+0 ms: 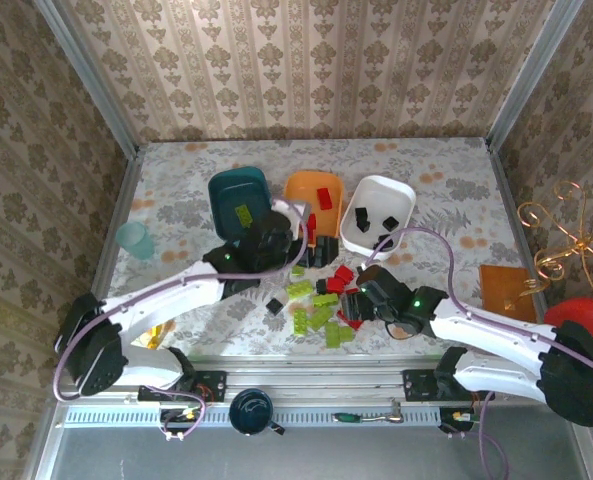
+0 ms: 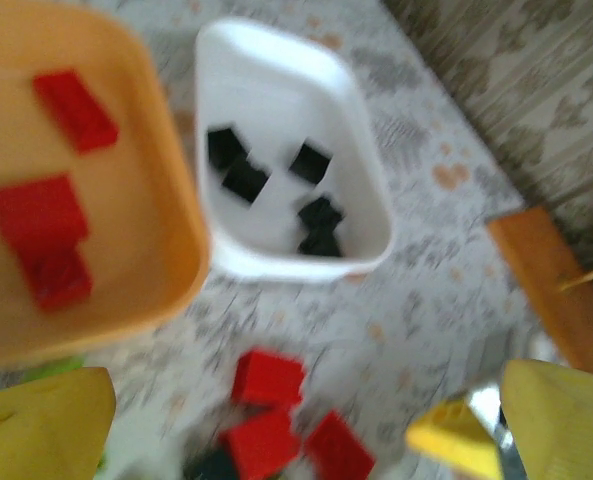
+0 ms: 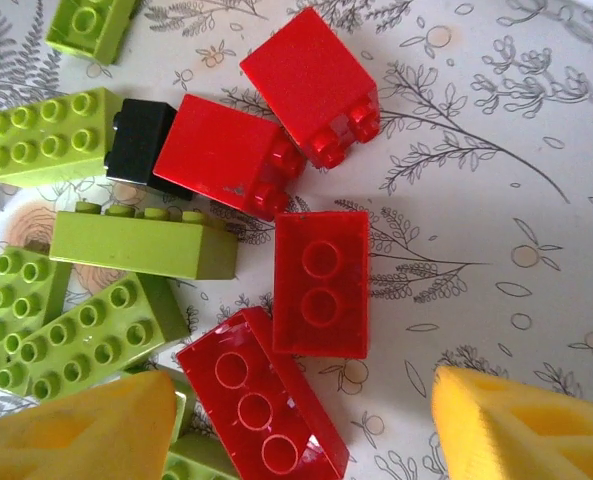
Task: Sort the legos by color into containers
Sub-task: Pick up the lego from the bottom-center of the table.
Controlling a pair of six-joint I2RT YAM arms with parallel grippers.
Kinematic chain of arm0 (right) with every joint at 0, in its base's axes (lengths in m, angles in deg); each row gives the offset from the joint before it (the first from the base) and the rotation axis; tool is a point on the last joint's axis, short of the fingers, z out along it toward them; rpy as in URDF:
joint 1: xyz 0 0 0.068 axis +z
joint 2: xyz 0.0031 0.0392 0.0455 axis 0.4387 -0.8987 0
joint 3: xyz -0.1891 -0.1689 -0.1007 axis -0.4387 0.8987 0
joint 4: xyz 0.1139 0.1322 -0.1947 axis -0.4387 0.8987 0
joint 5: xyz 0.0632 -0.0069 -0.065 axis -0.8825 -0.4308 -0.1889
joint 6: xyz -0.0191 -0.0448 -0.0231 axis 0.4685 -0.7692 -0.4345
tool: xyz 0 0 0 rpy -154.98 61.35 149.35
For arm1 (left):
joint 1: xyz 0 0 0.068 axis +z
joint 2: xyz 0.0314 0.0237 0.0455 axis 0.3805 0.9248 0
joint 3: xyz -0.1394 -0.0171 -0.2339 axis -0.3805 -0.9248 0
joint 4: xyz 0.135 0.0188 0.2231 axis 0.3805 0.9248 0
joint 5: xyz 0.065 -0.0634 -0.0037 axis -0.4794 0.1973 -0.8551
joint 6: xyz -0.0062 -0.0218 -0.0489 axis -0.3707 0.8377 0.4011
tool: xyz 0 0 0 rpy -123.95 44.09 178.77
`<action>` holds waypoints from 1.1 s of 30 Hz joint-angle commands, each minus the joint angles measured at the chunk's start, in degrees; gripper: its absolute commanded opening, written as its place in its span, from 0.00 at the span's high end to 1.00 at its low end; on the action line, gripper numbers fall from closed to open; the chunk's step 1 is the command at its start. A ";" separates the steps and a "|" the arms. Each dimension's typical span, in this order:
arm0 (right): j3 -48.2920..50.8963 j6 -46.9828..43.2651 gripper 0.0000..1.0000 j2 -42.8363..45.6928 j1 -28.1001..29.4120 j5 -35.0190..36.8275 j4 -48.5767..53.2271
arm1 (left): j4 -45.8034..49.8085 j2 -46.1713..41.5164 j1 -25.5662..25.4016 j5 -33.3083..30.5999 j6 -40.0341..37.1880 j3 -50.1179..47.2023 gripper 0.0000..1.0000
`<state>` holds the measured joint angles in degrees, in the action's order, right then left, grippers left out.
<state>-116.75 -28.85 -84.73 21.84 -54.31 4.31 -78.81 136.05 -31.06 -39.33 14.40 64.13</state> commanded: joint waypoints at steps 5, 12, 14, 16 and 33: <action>-3.50 0.75 0.32 -6.50 0.25 5.49 -3.91 | -0.07 -13.98 -2.44 -8.30 3.44 -12.64 0.00; -5.62 1.12 0.40 -13.58 -0.17 5.60 -5.35 | 4.81 -23.54 -2.75 -11.81 5.14 -18.19 0.00; -5.86 1.64 0.44 -14.91 -0.58 5.71 -5.68 | 5.62 -25.16 -2.73 -12.27 5.41 -18.96 0.00; -5.90 2.19 0.47 -15.77 -0.87 6.18 -5.66 | 6.63 -25.97 -2.78 -12.63 5.59 -19.19 0.00; -4.51 2.95 0.69 -15.54 -5.80 6.47 -1.53 | 9.18 -30.19 -2.74 -14.47 5.86 -20.82 0.00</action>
<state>-121.30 -25.70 -101.01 16.22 -48.91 0.74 -71.42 107.22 -33.49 -52.51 19.49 44.33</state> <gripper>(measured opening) 0.334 0.999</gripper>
